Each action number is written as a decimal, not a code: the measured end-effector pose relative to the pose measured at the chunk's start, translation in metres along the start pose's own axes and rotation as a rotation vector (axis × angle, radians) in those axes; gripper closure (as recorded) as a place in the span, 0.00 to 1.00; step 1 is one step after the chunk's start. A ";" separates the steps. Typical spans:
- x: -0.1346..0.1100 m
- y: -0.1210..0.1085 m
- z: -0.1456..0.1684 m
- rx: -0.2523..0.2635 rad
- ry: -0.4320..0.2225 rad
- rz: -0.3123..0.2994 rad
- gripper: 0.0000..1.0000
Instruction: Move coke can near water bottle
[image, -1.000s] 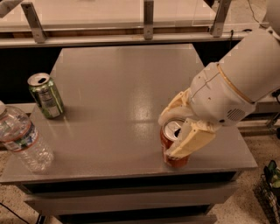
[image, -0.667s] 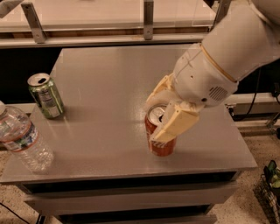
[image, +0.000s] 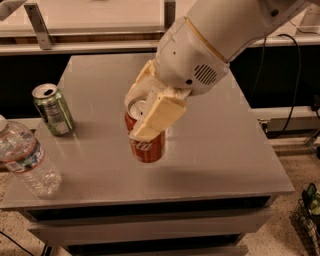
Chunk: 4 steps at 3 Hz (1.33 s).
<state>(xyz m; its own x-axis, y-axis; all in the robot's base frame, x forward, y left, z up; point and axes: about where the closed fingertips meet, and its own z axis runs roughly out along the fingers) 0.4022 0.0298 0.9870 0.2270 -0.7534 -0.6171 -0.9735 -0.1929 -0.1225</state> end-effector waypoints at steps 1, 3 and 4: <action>-0.023 -0.004 0.021 -0.047 -0.045 -0.006 1.00; -0.028 -0.003 0.024 -0.057 -0.056 -0.016 1.00; -0.056 -0.003 0.043 -0.105 -0.137 -0.078 1.00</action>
Offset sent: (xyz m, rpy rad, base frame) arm -0.0012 0.0292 -0.0016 0.0316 0.0377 0.0367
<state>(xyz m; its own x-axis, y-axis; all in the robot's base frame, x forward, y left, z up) 0.3915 0.1000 0.9888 0.2892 -0.6425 -0.7096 -0.9432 -0.3178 -0.0967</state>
